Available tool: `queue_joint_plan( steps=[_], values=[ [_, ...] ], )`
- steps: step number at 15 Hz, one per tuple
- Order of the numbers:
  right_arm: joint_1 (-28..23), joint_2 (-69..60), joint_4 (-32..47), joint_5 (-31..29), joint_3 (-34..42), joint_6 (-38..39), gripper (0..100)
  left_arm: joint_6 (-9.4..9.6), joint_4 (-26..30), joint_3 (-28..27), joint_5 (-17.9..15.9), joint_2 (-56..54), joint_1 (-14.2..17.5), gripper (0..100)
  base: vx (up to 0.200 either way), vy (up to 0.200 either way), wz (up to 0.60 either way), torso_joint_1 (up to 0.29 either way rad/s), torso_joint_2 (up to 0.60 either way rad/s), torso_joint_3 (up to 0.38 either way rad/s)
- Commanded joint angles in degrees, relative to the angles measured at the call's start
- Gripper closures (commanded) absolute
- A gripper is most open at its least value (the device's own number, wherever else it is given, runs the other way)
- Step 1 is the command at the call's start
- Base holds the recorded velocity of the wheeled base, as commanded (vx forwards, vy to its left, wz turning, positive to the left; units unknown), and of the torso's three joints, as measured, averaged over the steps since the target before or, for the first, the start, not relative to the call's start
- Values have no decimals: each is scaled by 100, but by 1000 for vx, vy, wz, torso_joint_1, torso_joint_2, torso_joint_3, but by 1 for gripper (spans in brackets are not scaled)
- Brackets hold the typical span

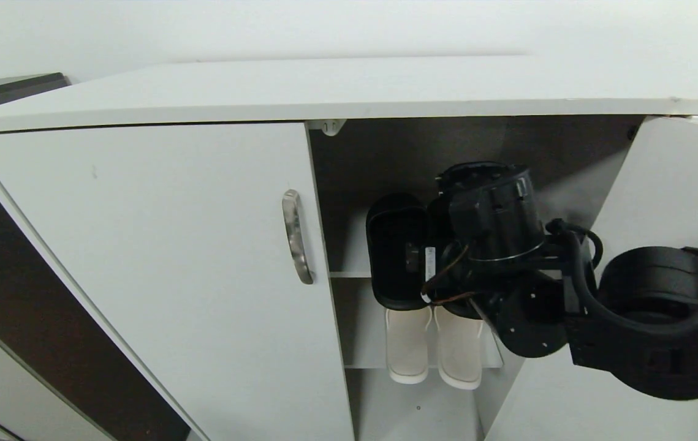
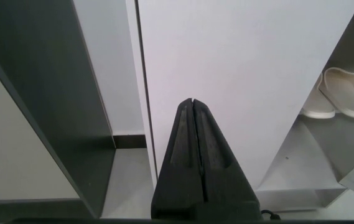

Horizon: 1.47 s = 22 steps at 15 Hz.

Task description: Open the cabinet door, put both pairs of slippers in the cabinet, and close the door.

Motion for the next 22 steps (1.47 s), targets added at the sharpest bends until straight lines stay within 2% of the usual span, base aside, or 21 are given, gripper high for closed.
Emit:
queue_joint_plan(
  steps=[1, 8, 22],
  values=[
    [61, -486, -254, 15, 582, -3, 100, 0, -2, -1, 1, 9, 1, 100, 0, 0, 0, 0, 0, 0],
    [359, -618, -368, 24, 705, -117, 100, -9, -2, -1, 1, 0, 1, 100, 0, 0, 0, 0, 0, 0],
    [377, -530, -377, -2, 863, -117, 100, -9, -2, -1, 1, 9, 1, 100, 0, 0, 0, 0, 0, 0]
  ],
)
